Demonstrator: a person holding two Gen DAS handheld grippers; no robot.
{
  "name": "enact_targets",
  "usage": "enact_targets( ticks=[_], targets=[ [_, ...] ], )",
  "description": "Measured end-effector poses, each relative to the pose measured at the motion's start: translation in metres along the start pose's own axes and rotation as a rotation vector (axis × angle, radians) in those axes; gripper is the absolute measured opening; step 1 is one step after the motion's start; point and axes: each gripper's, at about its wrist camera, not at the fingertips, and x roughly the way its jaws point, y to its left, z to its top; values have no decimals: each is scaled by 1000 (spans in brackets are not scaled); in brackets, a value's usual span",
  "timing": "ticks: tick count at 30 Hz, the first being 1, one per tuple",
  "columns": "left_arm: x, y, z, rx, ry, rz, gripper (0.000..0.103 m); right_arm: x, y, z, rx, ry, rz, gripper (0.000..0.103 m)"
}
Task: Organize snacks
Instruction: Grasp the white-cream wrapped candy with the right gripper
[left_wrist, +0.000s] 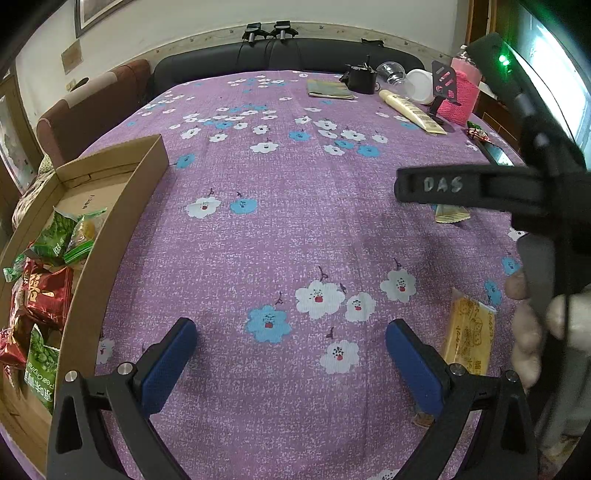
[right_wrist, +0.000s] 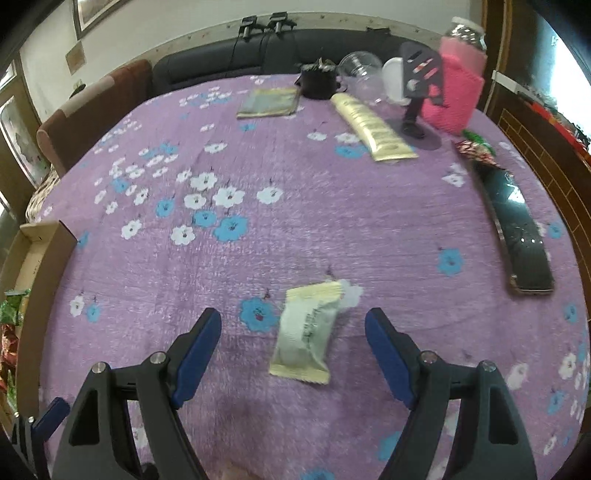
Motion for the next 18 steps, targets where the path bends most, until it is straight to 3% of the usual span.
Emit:
enact_targets(
  ticks=[2, 4, 5, 6, 13, 18],
  targets=[
    [0, 0, 0, 0, 0, 0, 102, 1, 3, -1, -29, -20, -32, 72],
    [-1, 0, 0, -1, 0, 0, 102, -2, 1, -2, -31, -41, -35, 51],
    [-1, 0, 0, 0, 0, 0, 102, -3, -1, -2, -24, -40, -10, 30],
    [-1, 0, 0, 0, 0, 0, 102, -3, -4, -2, -10, -36, 16, 27],
    [-1, 1, 1, 0, 0, 0, 102, -11, -11, -9, 12, -23, 37, 25],
    [-1, 1, 1, 0, 0, 1, 102, -41, -29, -23, 49, -33, 74, 25]
  ],
)
